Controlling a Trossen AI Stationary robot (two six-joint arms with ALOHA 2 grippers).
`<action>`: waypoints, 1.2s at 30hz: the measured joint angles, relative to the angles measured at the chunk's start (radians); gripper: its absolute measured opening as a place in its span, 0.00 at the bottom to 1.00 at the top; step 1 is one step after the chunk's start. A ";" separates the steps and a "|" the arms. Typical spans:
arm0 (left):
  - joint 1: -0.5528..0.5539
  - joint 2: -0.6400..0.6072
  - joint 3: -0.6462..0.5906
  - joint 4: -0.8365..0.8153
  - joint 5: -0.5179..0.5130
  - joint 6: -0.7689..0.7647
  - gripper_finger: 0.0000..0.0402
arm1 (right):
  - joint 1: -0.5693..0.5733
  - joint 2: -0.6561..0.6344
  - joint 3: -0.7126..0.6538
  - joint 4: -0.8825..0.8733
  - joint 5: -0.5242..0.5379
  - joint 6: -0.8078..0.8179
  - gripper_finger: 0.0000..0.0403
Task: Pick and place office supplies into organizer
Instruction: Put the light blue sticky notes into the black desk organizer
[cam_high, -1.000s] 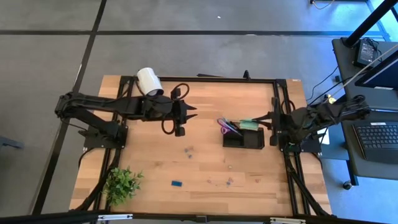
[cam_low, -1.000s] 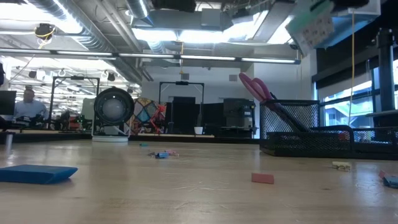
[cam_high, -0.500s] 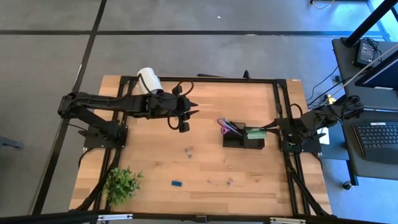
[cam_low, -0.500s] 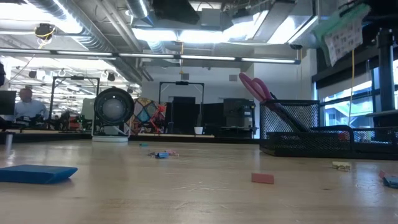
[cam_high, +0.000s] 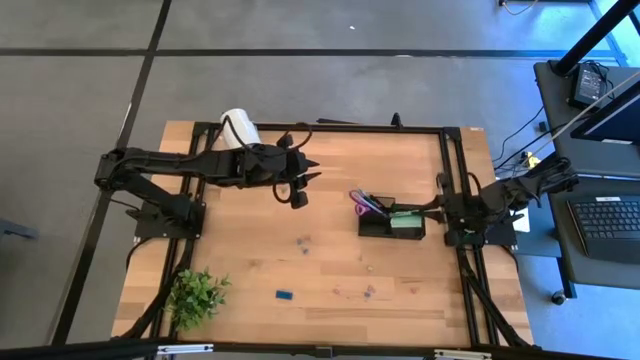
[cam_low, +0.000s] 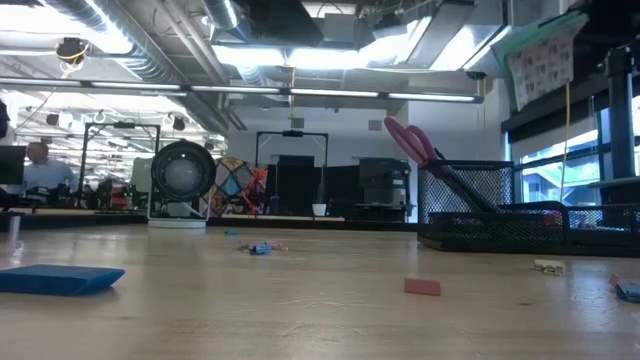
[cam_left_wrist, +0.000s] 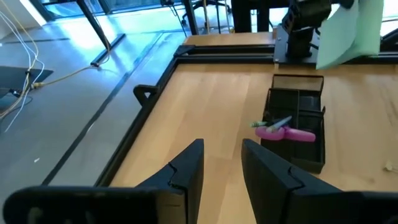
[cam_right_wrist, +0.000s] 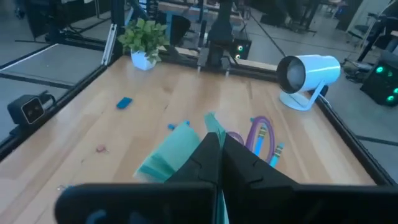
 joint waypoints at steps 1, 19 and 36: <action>0.000 0.000 0.000 -0.001 0.000 0.000 0.25 | 0.000 0.000 -0.010 0.001 0.000 0.007 0.01; 0.000 0.000 0.000 0.000 0.000 0.000 0.25 | 0.000 -0.001 -0.175 -0.011 0.015 0.079 0.01; 0.000 0.000 0.000 0.000 0.000 0.000 0.25 | -0.001 -0.001 -0.279 0.008 0.100 0.132 0.01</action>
